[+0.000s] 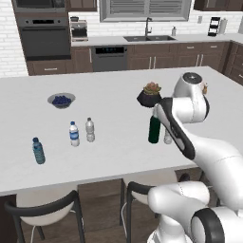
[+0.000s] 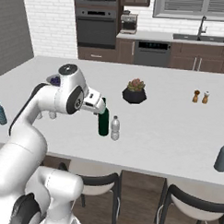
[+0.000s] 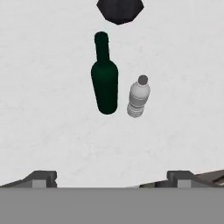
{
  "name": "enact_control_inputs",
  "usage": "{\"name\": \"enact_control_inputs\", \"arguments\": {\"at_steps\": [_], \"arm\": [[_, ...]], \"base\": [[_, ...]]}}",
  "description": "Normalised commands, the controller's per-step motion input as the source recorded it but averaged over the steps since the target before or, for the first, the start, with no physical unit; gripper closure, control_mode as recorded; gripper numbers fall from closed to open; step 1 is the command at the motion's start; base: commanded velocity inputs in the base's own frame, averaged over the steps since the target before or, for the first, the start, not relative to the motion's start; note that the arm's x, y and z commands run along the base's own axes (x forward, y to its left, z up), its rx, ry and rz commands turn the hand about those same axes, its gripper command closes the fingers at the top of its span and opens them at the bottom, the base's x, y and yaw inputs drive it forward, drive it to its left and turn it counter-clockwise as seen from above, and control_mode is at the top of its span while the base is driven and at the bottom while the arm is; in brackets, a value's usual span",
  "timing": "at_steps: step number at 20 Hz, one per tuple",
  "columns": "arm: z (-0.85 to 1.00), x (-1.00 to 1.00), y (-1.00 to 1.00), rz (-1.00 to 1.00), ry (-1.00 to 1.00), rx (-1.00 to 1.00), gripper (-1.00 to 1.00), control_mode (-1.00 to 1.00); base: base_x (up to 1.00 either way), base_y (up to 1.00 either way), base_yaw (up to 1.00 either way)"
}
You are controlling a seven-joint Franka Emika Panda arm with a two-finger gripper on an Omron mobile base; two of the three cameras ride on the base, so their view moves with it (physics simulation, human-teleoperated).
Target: Move the plastic bottles in the middle to the plastics group, and the glass bottles in the middle to the glass group.
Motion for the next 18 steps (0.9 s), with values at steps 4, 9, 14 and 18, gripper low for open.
{"name": "enact_control_inputs", "arguments": {"at_steps": [4,9,14,18], "arm": [[-0.06,0.47,0.0,0.11,0.01,0.0,-1.0,-1.0],[-0.17,0.32,-0.01,0.02,0.0,0.0,-1.0,-1.0],[-0.29,0.25,0.0,0.0,0.0,0.0,-1.0,-1.0],[-0.2,0.16,0.0,0.0,0.0,-0.01,-1.0,-1.0]], "base": [[0.0,0.0,0.0],[0.0,0.0,0.0],[0.0,0.0,0.0],[0.0,0.0,0.0]]}}
